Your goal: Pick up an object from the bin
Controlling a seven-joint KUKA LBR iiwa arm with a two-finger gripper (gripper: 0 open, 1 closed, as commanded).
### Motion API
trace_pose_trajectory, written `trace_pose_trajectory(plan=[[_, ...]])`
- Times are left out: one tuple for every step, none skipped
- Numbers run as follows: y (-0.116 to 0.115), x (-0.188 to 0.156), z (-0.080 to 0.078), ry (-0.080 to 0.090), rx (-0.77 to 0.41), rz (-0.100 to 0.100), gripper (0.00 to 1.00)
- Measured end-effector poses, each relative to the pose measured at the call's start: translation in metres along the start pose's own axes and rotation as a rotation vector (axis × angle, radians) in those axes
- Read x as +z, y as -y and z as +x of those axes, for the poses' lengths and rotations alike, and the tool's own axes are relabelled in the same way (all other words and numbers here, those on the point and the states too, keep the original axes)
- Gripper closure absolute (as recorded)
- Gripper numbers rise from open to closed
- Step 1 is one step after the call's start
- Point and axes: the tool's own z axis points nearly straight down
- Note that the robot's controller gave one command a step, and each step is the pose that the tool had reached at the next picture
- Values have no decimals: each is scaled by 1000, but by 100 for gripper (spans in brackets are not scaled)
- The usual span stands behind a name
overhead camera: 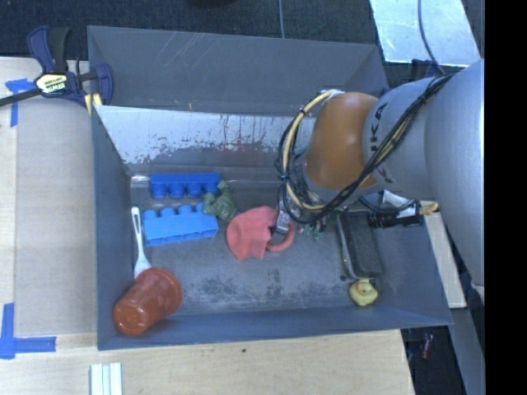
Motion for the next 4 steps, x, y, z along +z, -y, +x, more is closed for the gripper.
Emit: trace_pose_trajectory(plan=[[1,-9,1,0,-1,1,100],[1,-25,0,1,-2,1,100],[2,-52,2,-6,-2,3,100],[1,-89,-1,2,-3,0,100]])
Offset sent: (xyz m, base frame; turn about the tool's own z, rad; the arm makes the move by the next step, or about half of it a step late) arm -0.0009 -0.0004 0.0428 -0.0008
